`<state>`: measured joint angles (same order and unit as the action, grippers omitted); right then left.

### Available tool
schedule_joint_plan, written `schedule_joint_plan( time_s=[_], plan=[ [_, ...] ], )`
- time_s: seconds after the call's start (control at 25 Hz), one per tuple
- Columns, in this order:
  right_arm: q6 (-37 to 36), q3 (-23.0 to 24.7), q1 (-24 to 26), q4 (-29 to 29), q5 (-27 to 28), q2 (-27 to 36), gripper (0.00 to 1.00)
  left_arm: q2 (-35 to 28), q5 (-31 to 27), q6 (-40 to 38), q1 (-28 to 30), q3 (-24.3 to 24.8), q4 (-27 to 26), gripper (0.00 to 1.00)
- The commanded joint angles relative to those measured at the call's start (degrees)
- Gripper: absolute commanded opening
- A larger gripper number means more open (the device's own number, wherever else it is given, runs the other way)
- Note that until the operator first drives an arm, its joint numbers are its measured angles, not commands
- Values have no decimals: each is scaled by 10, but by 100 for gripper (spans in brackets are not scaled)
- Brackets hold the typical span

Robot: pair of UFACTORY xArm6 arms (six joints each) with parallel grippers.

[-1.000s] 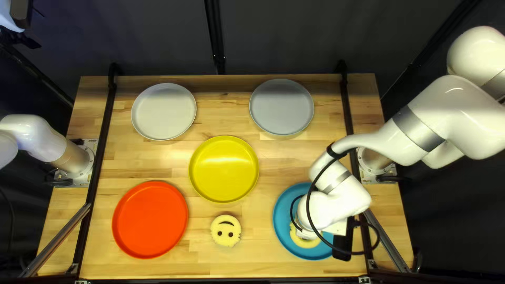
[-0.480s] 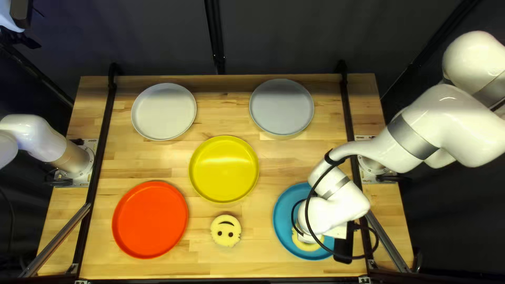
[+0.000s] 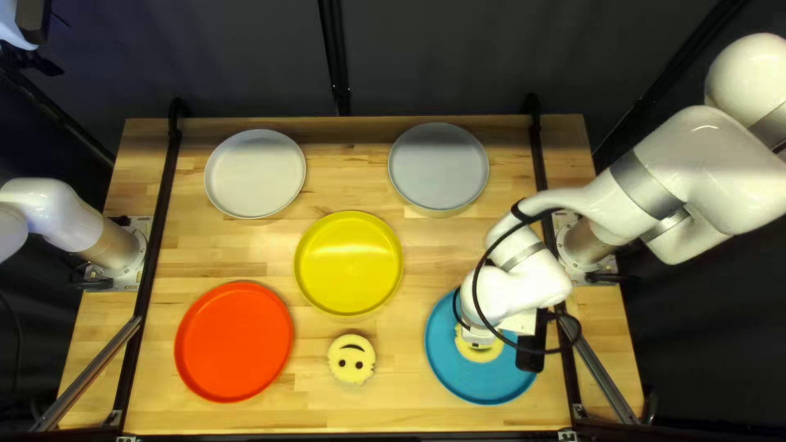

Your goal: Pick up sponge and scrub the plate

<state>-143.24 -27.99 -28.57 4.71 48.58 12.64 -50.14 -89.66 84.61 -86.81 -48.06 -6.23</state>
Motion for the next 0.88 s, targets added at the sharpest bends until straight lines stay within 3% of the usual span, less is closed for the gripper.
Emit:
schedule_joint_plan(
  time_s=[0.04, 0.4, 0.68, 0.88],
  plan=[
    [0, -6, 9, 24, -2, -4, 0, 0, 0, 0, 0, 0, 0, 100],
    [83, -8, 36, 197, 13, -21, 0, 0, 0, 0, 0, 0, 0, 100],
    [215, -25, 6, 203, 37, -12, 0, 0, 0, 0, 0, 0, 0, 100],
    [225, -27, 2, 196, 42, -7, 0, 0, 0, 0, 0, 0, 0, 100]
  ],
)
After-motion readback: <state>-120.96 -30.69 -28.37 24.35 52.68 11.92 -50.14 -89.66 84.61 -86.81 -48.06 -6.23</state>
